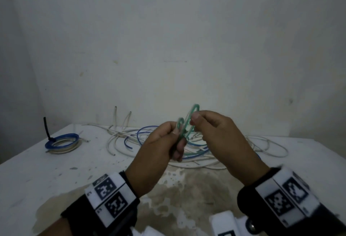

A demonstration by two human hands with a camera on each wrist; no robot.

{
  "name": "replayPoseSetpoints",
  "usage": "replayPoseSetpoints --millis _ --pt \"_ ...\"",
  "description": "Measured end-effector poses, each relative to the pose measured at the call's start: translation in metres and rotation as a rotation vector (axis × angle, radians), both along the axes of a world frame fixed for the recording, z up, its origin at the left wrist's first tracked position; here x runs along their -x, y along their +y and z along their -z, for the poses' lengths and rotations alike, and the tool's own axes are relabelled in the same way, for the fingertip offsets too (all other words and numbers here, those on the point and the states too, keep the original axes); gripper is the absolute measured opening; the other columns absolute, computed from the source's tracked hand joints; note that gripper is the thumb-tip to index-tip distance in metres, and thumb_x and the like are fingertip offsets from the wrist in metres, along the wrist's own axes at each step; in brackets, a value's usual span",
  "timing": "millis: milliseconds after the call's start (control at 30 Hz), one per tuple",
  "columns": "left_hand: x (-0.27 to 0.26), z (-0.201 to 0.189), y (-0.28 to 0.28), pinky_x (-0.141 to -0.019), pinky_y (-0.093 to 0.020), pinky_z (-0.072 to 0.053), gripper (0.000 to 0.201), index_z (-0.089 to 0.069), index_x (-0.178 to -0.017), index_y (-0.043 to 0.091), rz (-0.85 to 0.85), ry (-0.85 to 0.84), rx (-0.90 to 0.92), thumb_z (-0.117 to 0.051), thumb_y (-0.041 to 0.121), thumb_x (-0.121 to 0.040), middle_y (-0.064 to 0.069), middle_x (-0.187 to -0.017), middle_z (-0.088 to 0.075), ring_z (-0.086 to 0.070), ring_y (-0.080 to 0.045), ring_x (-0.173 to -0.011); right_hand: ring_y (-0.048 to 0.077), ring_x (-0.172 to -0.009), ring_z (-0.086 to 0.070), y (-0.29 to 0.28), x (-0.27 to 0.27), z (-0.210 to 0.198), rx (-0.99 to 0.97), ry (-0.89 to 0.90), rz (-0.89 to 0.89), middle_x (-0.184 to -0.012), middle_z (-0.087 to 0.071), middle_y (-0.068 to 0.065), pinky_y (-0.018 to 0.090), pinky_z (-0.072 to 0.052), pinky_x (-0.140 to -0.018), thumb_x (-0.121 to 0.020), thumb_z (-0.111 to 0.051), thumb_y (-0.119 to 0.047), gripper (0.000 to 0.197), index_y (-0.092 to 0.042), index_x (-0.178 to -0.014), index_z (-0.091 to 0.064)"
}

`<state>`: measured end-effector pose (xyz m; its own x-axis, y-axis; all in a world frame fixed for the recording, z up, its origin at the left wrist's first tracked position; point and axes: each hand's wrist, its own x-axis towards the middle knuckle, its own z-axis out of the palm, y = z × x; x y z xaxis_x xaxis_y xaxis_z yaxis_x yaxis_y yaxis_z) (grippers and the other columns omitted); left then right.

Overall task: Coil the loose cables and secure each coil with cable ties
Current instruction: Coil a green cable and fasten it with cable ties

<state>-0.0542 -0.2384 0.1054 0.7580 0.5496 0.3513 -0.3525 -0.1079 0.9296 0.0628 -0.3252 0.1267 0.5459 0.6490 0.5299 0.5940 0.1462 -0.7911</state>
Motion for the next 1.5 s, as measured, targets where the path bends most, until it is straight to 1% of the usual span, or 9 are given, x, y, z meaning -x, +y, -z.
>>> replayPoseSetpoints --millis 100,267,367,467,733,933,1133,1333,1500 --pt "0.0 -0.008 0.002 -0.049 -0.024 -0.031 0.024 -0.049 -0.086 0.004 0.017 -0.081 0.153 -0.03 0.011 -0.1 0.0 -0.056 -0.043 -0.031 -0.011 -0.046 0.009 -0.062 -0.05 0.004 -0.008 0.012 0.05 -0.041 0.159 -0.072 -0.054 -0.003 0.016 -0.039 -0.057 -0.088 -0.06 -0.036 0.022 -0.016 -0.082 -0.054" --pt "-0.001 -0.012 0.002 -0.046 -0.023 -0.03 0.028 -0.054 -0.091 0.002 0.096 -0.102 0.265 -0.029 0.011 -0.099 -0.001 -0.056 -0.041 -0.029 -0.011 -0.046 0.041 -0.077 -0.061 0.019 -0.009 0.034 0.191 -0.007 0.067 -0.084 -0.06 0.029 0.047 -0.05 -0.066 -0.089 -0.055 -0.045 0.053 0.008 -0.082 -0.059" --pt "0.001 -0.01 0.002 -0.046 -0.023 -0.028 0.026 -0.053 -0.089 0.002 0.096 -0.057 0.243 -0.029 0.01 -0.098 -0.001 -0.056 -0.039 -0.027 -0.01 -0.045 0.043 -0.072 -0.058 0.023 -0.015 0.037 0.158 -0.049 0.086 -0.079 -0.056 0.034 0.035 -0.04 -0.055 -0.092 -0.056 -0.034 0.049 0.012 -0.073 -0.053" --pt "0.006 -0.009 0.009 -0.043 -0.021 -0.026 0.025 -0.051 -0.086 0.004 0.015 -0.012 0.214 -0.031 0.009 -0.099 0.0 -0.055 -0.036 -0.024 -0.009 -0.043 0.032 -0.057 -0.055 0.017 -0.028 0.034 0.205 -0.218 0.216 -0.063 -0.057 0.023 0.028 -0.034 -0.05 -0.093 -0.055 -0.031 0.044 0.003 -0.064 -0.054" --pt "0.027 -0.012 0.036 -0.041 -0.019 -0.017 0.028 -0.051 -0.081 0.008 -0.151 0.15 0.134 -0.031 0.008 -0.1 0.003 -0.053 -0.033 -0.022 -0.006 -0.041 0.031 -0.068 -0.062 -0.013 -0.106 0.024 0.087 -0.221 0.486 -0.075 -0.066 0.015 0.037 -0.049 -0.067 -0.096 -0.049 -0.026 0.015 -0.012 -0.091 -0.054" --pt "0.042 -0.034 0.053 -0.039 -0.018 -0.013 0.026 -0.051 -0.081 0.009 -0.193 0.015 0.26 -0.031 0.01 -0.098 0.005 -0.052 -0.03 -0.019 -0.005 -0.039 0.026 -0.062 -0.049 -0.006 -0.095 0.055 0.239 -0.422 0.409 -0.063 -0.049 0.004 0.033 -0.022 -0.056 -0.099 -0.044 -0.026 0.028 -0.008 -0.078 -0.052" --pt "0.074 -0.055 0.071 -0.037 -0.016 -0.012 0.026 -0.054 -0.085 0.008 -0.286 0.06 0.195 -0.032 0.01 -0.097 0.007 -0.049 -0.033 -0.019 -0.004 -0.038 0.027 -0.098 -0.058 0.008 -0.085 0.062 0.641 -0.508 0.414 -0.105 -0.061 0.011 0.031 -0.038 -0.068 -0.096 -0.048 -0.039 0.032 -0.015 -0.117 -0.051" --pt "0.104 -0.067 0.086 -0.031 -0.013 -0.015 0.026 -0.054 -0.086 0.006 -0.362 -0.025 0.248 -0.032 0.012 -0.098 0.008 -0.048 -0.032 -0.02 -0.002 -0.034 0.017 -0.093 -0.058 0.013 -0.079 0.07 1.042 -0.725 0.411 -0.1 -0.057 -0.002 0.022 -0.035 -0.068 -0.098 -0.037 -0.017 0.02 -0.024 -0.082 -0.046" --pt "0.098 -0.056 0.072 -0.034 -0.015 -0.014 0.024 -0.055 -0.087 0.003 -0.313 0.031 0.243 -0.034 0.009 -0.097 0.006 -0.049 -0.032 -0.02 -0.003 -0.035 0.033 -0.095 -0.058 0.038 -0.044 0.057 0.138 -0.568 0.389 -0.101 -0.062 0.018 0.036 -0.045 -0.08 -0.092 -0.051 -0.014 0.026 -0.005 -0.113 -0.062"
